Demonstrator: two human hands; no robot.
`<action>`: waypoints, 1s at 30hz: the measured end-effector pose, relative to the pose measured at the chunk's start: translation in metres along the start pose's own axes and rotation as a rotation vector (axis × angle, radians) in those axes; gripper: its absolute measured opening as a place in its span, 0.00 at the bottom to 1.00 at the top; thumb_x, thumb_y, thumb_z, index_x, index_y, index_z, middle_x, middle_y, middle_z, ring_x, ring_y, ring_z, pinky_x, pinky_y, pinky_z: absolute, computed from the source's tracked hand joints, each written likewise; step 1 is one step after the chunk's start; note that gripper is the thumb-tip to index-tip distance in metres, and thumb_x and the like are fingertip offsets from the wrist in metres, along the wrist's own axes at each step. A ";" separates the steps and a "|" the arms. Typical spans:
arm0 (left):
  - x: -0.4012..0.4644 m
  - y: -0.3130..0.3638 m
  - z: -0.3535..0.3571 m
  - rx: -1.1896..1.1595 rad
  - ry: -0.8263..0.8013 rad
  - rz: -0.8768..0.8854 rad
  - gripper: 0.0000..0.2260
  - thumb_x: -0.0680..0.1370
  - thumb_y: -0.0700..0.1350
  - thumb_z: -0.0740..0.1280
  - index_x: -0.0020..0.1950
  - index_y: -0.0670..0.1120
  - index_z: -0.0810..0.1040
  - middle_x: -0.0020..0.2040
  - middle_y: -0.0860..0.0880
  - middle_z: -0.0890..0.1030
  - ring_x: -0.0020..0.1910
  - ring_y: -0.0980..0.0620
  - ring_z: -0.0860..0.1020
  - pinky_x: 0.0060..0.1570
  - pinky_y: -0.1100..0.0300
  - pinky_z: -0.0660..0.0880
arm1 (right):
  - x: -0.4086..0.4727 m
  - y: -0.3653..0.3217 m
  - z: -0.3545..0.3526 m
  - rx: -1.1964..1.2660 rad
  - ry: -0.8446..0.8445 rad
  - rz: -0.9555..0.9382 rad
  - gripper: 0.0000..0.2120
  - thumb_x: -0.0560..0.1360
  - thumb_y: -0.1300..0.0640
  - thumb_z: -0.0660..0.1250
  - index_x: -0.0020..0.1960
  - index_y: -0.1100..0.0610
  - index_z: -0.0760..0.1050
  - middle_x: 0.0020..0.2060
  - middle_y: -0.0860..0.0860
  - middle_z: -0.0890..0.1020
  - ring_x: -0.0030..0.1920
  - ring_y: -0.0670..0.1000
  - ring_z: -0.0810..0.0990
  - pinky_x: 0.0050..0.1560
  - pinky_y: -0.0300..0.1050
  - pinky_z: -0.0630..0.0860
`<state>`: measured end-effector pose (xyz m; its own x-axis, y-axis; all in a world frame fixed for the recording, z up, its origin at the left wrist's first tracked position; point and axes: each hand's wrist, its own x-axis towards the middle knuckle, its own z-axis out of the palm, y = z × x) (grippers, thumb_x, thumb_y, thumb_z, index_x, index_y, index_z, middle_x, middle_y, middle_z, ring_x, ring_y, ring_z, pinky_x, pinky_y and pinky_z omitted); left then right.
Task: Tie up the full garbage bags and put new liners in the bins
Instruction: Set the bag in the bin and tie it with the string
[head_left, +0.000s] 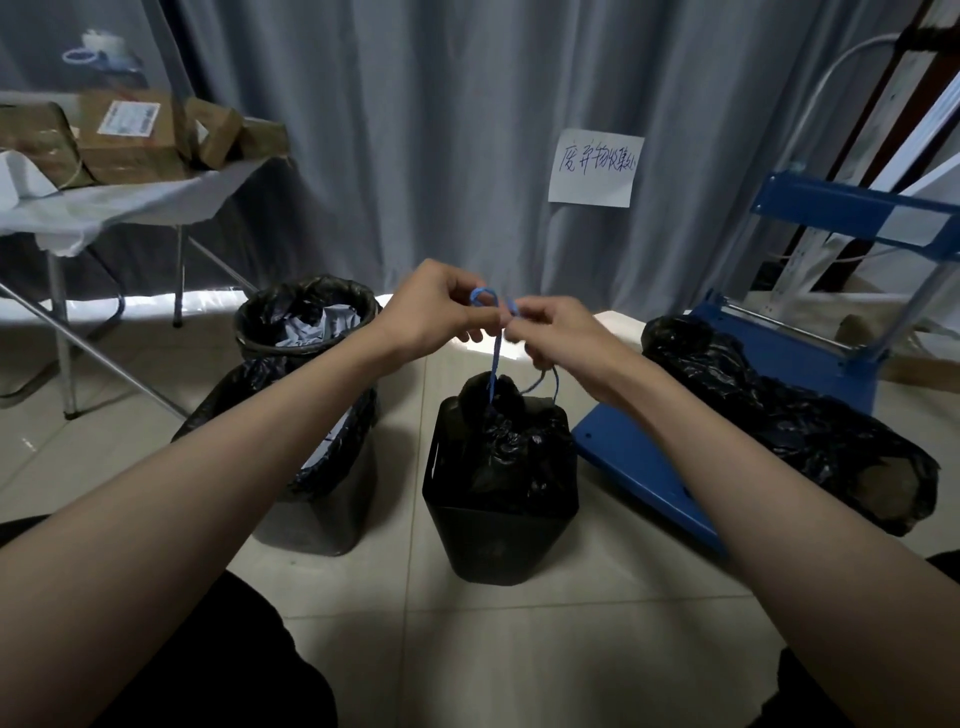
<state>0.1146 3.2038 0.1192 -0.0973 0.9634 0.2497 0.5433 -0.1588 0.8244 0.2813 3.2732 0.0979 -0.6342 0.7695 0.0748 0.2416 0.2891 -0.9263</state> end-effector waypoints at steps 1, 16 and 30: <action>0.000 0.002 0.001 -0.003 -0.001 0.008 0.03 0.74 0.40 0.74 0.43 0.41 0.84 0.36 0.41 0.83 0.33 0.55 0.78 0.35 0.64 0.74 | -0.003 0.000 0.001 -0.066 -0.087 0.012 0.08 0.75 0.56 0.69 0.53 0.53 0.83 0.37 0.49 0.75 0.33 0.47 0.68 0.33 0.39 0.65; 0.001 -0.006 0.003 0.355 -0.020 0.101 0.04 0.69 0.39 0.77 0.39 0.45 0.83 0.35 0.51 0.84 0.36 0.54 0.82 0.42 0.60 0.79 | -0.006 0.010 0.000 -0.044 -0.120 0.114 0.15 0.83 0.53 0.59 0.52 0.62 0.80 0.39 0.52 0.80 0.33 0.46 0.75 0.35 0.39 0.73; -0.001 -0.016 0.008 0.316 -0.189 -0.069 0.12 0.68 0.57 0.77 0.48 0.55 0.85 0.40 0.55 0.84 0.40 0.58 0.80 0.45 0.62 0.75 | -0.004 0.027 -0.002 0.246 0.127 0.068 0.03 0.72 0.65 0.74 0.45 0.61 0.84 0.39 0.55 0.85 0.33 0.48 0.79 0.42 0.41 0.80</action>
<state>0.1125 3.2073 0.1019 -0.0033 0.9971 0.0762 0.7743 -0.0457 0.6311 0.2919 3.2786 0.0733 -0.5218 0.8521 0.0406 0.0849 0.0993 -0.9914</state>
